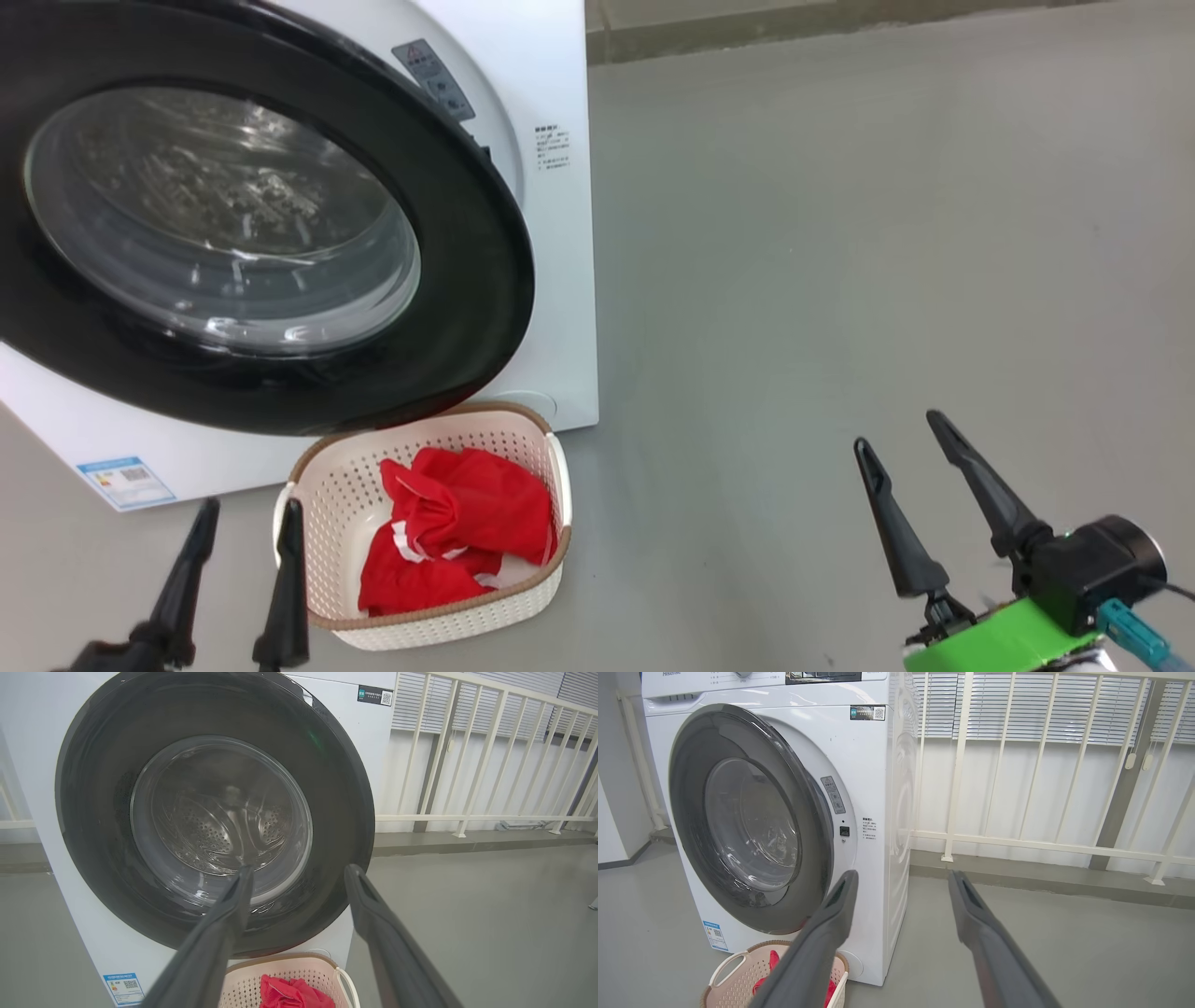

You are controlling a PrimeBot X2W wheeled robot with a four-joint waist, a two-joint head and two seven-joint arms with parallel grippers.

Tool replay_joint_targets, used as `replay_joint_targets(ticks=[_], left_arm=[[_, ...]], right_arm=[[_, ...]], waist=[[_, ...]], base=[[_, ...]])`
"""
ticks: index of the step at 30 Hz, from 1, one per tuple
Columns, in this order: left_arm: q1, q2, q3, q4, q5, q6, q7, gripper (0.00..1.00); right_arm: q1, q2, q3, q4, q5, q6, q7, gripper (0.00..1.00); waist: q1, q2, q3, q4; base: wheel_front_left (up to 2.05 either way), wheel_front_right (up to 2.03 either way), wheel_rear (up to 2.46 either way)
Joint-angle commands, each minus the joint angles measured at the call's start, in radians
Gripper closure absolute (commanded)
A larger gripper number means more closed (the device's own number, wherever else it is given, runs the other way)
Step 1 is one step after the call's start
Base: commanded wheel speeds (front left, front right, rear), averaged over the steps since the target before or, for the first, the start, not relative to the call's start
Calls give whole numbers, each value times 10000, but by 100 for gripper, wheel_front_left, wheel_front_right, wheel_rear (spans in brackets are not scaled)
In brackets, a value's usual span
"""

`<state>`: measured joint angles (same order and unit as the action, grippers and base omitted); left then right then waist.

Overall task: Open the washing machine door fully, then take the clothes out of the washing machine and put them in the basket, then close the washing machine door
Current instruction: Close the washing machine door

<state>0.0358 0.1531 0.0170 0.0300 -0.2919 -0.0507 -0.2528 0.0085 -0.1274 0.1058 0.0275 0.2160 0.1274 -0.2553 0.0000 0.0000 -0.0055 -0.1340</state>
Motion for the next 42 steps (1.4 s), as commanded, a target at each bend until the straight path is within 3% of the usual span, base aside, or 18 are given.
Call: replay_joint_targets(ticks=[1, 14, 37, 38, 39, 40, 41, 42], left_arm=[[-128, 73, 429, -225, 193, 10, -88, 0], [256, -708, 1051, -45, 1066, -320, -89, 0], [246, -976, 1035, -60, 1724, -338, -89, 0], [245, -981, 1006, -62, 1738, -337, -89, 0], [244, -985, 971, -66, 1748, -337, -89, 0], [232, -990, 931, -72, 1751, -340, -89, 0], [218, -994, 890, -86, 1749, -345, -89, 0], [203, -997, 867, -106, 1726, -346, -89, 0]], right_arm=[[-9, -65, 131, -302, -133, 33, -65, 0], [285, -63, 102, -169, -33, 33, -65, 0], [35, -249, 458, 308, 206, 33, -65, 0], [-13, -266, 508, 369, 213, 33, -65, 12], [-73, -289, 569, 448, 215, 33, -65, 40], [-159, -320, 633, 516, 203, 33, -65, 57], [-254, -314, 700, 581, 249, 33, -65, 68], [-374, -288, 791, 651, 363, 33, -65, 86]], waist=[[0, 0, -104, -43], [0, 0, -350, -182], [0, 0, -301, -93], [0, 0, -289, -68], [0, 0, -267, -35], [0, 0, -239, 12], [0, 0, -207, 65], [0, 0, -166, 107]], base=[[0, 0, 0], [0, 0, 0], [0, 0, 0], [0, 0, 0], [0, 0, 0], [0, 0, 0], [0, 0, 0], [0, 0, 0]])
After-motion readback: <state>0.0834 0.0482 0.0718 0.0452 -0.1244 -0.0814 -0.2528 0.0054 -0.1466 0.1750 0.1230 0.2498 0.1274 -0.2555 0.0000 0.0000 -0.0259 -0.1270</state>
